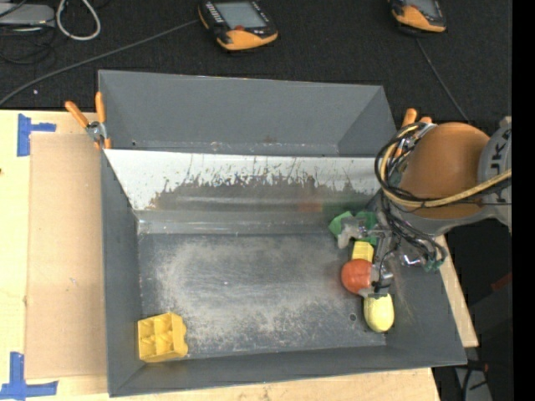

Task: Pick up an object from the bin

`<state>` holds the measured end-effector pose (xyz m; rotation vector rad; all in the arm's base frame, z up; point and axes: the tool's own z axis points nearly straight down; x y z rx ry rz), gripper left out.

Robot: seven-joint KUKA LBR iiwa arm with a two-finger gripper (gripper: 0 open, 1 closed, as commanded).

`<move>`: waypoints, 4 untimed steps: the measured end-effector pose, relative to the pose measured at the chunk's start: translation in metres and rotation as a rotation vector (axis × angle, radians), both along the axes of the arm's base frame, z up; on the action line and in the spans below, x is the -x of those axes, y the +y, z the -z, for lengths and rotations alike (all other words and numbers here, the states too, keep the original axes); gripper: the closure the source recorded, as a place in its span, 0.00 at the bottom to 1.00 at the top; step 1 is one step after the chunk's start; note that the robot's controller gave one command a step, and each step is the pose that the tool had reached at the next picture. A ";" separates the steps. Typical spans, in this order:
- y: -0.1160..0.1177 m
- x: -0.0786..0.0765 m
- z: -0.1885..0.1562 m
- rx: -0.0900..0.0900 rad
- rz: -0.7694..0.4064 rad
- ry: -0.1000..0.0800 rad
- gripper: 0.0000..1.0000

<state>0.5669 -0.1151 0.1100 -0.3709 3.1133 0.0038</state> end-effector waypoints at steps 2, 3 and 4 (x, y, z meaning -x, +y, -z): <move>-0.013 -0.018 0.005 -0.002 0.070 -0.001 0.00; -0.018 -0.009 0.020 -0.004 0.348 0.006 0.00; -0.023 0.009 0.036 -0.006 0.206 -0.008 0.00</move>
Offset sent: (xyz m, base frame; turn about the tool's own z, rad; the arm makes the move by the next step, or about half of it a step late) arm 0.0157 -0.0170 -0.0010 0.4755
